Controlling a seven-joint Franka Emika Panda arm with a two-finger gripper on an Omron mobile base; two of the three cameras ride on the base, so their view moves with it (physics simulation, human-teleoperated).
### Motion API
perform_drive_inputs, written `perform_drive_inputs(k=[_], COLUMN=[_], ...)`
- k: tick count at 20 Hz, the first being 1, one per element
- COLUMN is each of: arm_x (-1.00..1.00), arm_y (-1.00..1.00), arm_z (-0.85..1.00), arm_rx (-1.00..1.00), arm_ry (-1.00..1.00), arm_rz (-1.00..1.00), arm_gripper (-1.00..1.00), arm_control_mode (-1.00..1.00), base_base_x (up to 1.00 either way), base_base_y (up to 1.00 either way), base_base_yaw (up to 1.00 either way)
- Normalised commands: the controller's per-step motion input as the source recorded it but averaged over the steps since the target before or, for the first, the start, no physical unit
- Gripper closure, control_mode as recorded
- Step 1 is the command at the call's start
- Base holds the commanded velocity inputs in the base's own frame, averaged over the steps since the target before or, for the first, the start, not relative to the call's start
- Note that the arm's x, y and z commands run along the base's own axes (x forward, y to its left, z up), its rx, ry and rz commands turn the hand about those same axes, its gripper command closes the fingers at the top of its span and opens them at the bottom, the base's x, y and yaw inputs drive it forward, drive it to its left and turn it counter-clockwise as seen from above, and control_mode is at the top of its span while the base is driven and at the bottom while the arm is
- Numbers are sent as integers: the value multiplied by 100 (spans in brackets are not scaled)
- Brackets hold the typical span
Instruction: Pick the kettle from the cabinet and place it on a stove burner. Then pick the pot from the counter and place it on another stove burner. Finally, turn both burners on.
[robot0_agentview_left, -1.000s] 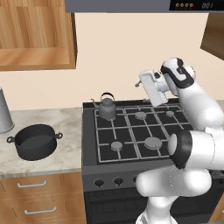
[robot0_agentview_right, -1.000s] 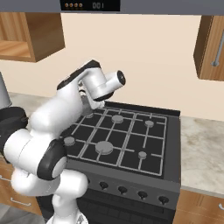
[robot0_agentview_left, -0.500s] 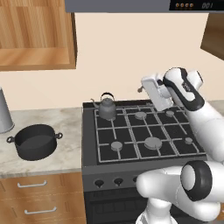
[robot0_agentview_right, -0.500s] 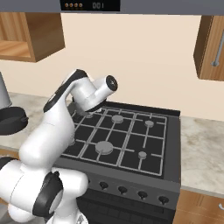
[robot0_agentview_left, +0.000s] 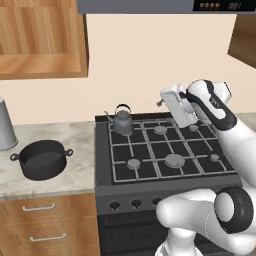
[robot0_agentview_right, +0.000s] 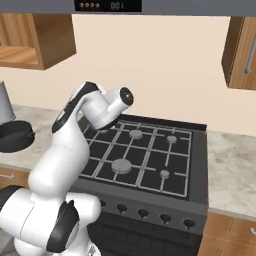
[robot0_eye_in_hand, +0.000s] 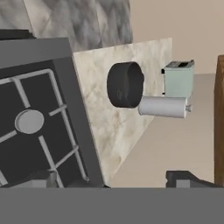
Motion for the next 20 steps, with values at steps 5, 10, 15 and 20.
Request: perform_drive_inputs(k=[5, 10, 15, 20], arm_x=[0, 0, 0, 0], arm_y=[0, 0, 0, 0], arm_z=[0, 0, 0, 0], arm_rx=[0, 0, 0, 0], arm_ry=[0, 0, 0, 0], arm_rz=[0, 0, 0, 0], arm_gripper=[-100, -100, -100, -100], arm_control_mode=[100, 100, 100, 100], base_base_x=[-43, -40, -24, -17], base_base_y=[37, 52, 62, 63], base_base_yaw=[-5, -8, -8, -8])
